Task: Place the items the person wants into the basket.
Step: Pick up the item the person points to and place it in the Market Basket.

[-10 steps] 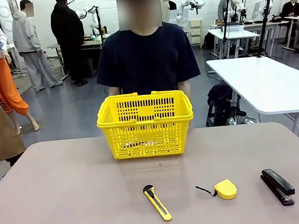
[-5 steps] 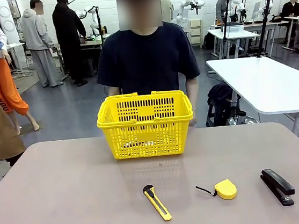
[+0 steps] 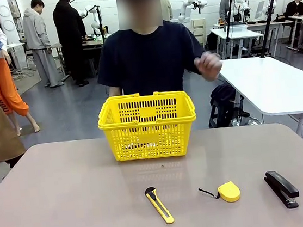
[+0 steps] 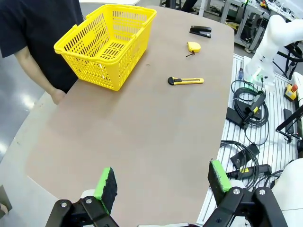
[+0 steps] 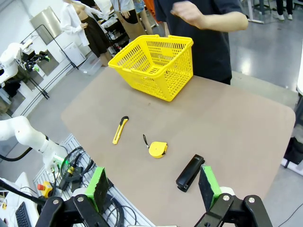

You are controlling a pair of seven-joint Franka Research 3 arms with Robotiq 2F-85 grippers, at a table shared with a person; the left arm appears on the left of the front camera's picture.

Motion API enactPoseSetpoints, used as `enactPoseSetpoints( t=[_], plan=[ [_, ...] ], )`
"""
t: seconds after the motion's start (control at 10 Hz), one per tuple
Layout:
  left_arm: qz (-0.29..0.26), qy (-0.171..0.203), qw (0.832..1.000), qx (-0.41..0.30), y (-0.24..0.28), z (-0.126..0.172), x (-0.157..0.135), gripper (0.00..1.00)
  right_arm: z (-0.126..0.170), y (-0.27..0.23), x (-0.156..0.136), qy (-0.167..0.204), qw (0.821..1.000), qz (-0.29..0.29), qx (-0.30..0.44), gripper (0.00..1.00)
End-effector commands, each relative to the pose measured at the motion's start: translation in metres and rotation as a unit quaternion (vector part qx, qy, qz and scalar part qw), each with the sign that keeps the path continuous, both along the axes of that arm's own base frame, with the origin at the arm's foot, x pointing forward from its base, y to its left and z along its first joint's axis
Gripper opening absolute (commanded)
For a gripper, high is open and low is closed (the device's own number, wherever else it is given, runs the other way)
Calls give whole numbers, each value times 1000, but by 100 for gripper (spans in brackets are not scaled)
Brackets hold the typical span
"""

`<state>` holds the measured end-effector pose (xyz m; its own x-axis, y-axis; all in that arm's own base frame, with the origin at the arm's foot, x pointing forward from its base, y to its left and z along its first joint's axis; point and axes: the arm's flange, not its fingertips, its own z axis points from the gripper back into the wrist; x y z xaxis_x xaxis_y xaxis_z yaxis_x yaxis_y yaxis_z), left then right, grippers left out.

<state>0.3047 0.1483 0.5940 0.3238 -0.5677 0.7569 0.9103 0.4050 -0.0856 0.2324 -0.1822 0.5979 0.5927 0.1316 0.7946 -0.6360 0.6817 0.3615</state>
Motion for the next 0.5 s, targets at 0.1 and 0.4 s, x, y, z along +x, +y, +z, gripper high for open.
enactPoseSetpoints(
  t=[0.1,0.4],
  plan=[
    [-6,-5,1000,-9,2,1,0,100,0,0,2,-10,1000,8,7,100],
    [-6,-5,1000,-9,2,1,0,100,0,0,2,-10,1000,8,7,100]
  ],
)
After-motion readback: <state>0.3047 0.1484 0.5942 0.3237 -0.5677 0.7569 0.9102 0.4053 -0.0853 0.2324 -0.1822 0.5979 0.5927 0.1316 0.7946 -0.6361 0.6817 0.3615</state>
